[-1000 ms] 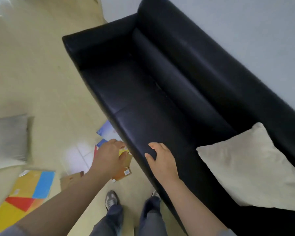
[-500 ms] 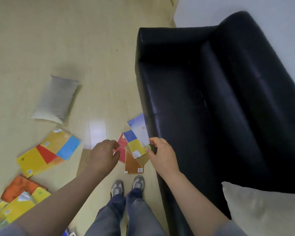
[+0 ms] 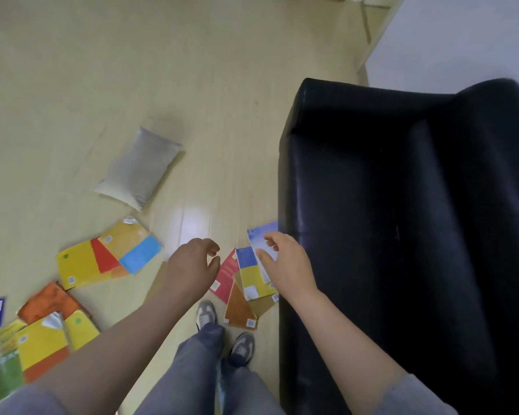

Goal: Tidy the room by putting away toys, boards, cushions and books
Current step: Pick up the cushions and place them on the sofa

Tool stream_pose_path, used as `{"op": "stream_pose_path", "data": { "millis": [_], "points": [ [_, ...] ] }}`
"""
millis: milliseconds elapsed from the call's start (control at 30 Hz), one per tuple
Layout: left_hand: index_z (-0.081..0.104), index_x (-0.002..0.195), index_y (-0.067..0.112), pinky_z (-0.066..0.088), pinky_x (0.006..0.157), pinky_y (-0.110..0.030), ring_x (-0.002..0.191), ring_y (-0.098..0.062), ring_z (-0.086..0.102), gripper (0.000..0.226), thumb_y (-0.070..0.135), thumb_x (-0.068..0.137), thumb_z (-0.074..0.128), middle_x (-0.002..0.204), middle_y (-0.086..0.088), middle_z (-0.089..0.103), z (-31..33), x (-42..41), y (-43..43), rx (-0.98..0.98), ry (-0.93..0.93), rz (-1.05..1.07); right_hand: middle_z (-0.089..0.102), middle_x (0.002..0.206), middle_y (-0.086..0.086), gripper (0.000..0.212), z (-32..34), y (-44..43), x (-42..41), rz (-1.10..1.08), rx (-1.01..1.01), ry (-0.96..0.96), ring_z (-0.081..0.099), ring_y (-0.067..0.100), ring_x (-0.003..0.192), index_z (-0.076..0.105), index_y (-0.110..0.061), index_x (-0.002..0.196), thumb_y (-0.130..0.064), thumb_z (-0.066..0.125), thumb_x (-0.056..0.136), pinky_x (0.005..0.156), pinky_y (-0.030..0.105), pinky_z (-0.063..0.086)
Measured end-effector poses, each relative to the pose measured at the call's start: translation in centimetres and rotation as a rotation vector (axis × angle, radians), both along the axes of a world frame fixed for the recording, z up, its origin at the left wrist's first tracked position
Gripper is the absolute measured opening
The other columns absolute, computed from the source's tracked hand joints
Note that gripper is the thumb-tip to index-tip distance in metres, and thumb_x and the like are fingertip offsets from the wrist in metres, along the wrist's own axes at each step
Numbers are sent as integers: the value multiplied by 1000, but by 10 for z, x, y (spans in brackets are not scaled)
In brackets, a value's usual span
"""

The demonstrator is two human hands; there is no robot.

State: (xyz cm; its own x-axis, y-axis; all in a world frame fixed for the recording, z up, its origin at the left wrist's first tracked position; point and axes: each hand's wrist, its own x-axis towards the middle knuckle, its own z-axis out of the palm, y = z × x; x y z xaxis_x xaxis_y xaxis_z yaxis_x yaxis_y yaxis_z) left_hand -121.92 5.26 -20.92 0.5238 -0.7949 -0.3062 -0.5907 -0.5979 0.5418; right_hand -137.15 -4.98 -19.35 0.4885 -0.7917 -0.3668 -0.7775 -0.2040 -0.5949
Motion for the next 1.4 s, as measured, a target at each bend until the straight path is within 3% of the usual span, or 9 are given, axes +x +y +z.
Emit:
{"op": "stream_pose_path", "data": {
  "millis": [167,400,633,767,1000,1233,1400],
  "points": [
    [65,108,16,44,81,-28,97,-17,60,22,17,89,55,104,0,66,-4,55,-13,-27,13,73,56,125,-4,36,-5,-19,58,45,29,16,55,10,108,52,-20,131,-30,53,97,86,17,40],
    [66,105,17,40,75,-25,93,-15,59,20,17,88,55,100,3,66,-12,129,-21,-11,24,160,58,122,0,37,-16,-45,133,146,26,53,55,14,107,53,-16,130,-30,55,95,92,26,43],
    [65,105,16,42,77,-27,96,-15,60,20,17,89,53,101,3,66,-16,194,-41,11,77,303,59,117,0,36,-18,-86,219,291,-10,52,56,16,107,55,-16,127,-28,57,93,88,23,39],
    [65,104,16,44,79,-28,95,-16,61,20,17,89,54,101,3,66,-26,233,-62,27,84,396,60,115,-3,33,-32,-118,271,400,-14,78,54,12,94,56,-18,124,-30,55,93,83,21,39],
    [66,103,17,43,77,-26,95,-15,61,19,16,88,54,99,5,66,-46,323,-131,81,108,620,59,119,-1,37,-57,-221,397,549,31,83,56,15,109,54,-18,127,-32,57,93,95,27,43],
    [67,100,17,44,73,-27,86,-15,61,18,16,86,56,90,7,65,-70,408,-205,117,178,833,62,116,3,36,-88,-321,509,670,16,105,58,17,109,57,-15,124,-29,59,91,95,28,43],
    [67,103,14,42,71,-27,88,-20,62,21,14,87,55,92,3,67,-106,459,-221,126,212,962,63,114,5,34,-131,-347,565,683,49,145,58,19,109,58,-13,121,-28,61,90,96,30,44]
  ]
}}
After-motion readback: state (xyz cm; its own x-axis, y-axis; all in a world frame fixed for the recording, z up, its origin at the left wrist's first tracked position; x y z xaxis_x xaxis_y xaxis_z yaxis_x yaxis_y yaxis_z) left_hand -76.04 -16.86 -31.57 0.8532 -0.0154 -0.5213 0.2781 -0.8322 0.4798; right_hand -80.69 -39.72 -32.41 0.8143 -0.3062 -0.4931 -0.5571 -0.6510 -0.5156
